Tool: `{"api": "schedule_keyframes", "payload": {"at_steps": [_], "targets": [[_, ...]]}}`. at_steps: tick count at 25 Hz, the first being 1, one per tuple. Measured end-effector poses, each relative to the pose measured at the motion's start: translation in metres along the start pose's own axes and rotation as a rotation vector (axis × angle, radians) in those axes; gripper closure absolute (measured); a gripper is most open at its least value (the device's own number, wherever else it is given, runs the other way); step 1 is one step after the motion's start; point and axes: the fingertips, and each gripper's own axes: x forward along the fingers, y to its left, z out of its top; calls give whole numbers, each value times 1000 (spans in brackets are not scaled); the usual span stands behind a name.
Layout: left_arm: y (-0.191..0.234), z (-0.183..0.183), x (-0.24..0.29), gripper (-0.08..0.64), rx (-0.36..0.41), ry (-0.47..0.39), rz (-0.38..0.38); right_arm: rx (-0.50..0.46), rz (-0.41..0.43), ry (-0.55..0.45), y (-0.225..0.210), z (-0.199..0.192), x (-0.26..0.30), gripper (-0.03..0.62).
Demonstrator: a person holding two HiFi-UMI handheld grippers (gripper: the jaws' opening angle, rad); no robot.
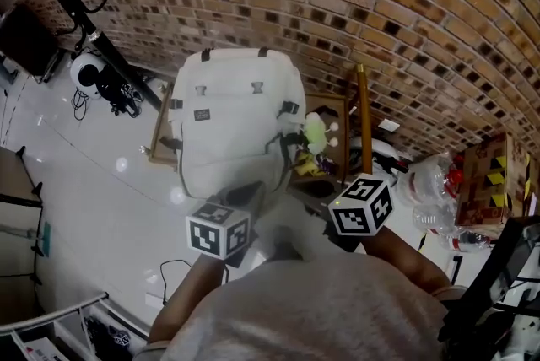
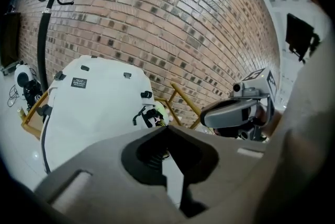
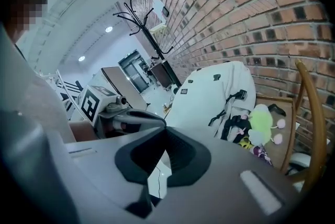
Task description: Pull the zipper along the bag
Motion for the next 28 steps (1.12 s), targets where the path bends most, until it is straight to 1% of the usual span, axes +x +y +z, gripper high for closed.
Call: {"api": "schedule_keyframes", "payload": {"at_steps": [3,6,8,12,14,15,17,19,22,26,28], "targets": [[12,8,12,557,13,25,-1,16,-11,-2,-14,2,8,592],[24,16,25,523,34,46,0,28,-16,-5,-24,4,16,592],[34,20,37,484,52,64,4,40,-14,-7,-30,4,21,592],[54,21,71,471,78,123,17,66,-13,4,-45,-2,32,592],[63,21,87,465,106,157,32,87,-14,8,-52,-7,37,592],[67,20,95,456,125,176,38,97,-14,12,-56,-9,39,592],[72,17,109,408,155,218,42,114,-16,22,-63,-14,44,592],[76,14,120,400,156,252,35,132,-17,31,-69,-18,47,592],[81,10,133,402,140,280,26,153,-18,41,-77,-22,52,592],[91,3,143,403,133,323,38,172,-16,44,-81,-25,55,592],[96,1,146,405,139,339,58,180,-20,45,-83,-27,54,592]]}}
